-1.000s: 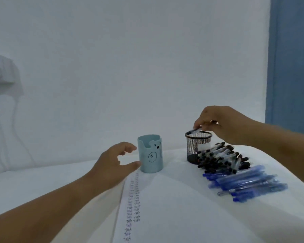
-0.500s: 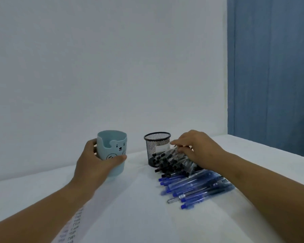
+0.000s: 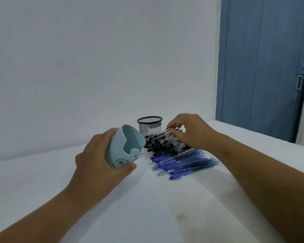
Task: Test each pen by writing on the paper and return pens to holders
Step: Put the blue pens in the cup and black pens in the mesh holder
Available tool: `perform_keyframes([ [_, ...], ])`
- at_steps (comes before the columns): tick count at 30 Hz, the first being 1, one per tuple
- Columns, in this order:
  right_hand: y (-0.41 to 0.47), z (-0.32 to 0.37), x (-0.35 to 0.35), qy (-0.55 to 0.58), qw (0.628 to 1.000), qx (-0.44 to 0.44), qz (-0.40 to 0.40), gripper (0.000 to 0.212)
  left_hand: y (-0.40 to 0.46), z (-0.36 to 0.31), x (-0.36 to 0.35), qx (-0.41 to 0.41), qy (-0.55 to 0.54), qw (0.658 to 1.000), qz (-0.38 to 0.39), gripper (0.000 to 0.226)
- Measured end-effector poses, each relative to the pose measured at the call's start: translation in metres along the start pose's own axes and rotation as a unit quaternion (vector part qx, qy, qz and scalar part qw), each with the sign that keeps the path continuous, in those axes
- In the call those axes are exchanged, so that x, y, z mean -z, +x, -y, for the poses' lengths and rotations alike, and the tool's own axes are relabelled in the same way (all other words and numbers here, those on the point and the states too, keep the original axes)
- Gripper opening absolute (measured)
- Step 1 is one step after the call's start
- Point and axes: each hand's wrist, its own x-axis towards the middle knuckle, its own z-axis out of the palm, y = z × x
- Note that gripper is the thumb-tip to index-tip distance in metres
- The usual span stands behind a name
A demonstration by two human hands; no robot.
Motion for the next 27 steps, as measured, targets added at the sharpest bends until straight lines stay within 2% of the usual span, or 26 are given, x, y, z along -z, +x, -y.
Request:
perform_keyframes([
  [4, -0.019, 0.006, 0.026, -0.009, 0.993, -0.018, 0.116, 0.028, -0.002, -0.001, -0.004, -0.024, 0.026, 0.999, 0.015, 0.086],
  [8, -0.069, 0.002, 0.035, -0.075, 0.969, -0.026, 0.232, 0.089, -0.002, -0.001, -0.006, -0.024, 0.034, 0.999, 0.025, 0.086],
  [10, -0.087, -0.004, 0.027, -0.084, 0.96, -0.031, 0.266, 0.104, -0.001, 0.0, -0.006, -0.019, 0.033, 0.999, 0.025, 0.087],
  [15, -0.081, -0.005, 0.018, -0.129, 0.959, -0.012, 0.254, 0.099, -0.002, -0.001, -0.006, -0.012, 0.02, 0.999, 0.023, 0.083],
  [22, -0.078, -0.005, 0.018, -0.118, 0.957, -0.006, 0.264, 0.094, -0.001, 0.004, -0.004, -0.012, 0.015, 1.0, 0.013, 0.08],
  [27, -0.08, -0.006, 0.014, -0.143, 0.966, 0.042, 0.209, 0.082, -0.001, 0.007, -0.004, -0.006, 0.019, 1.0, 0.007, 0.079],
])
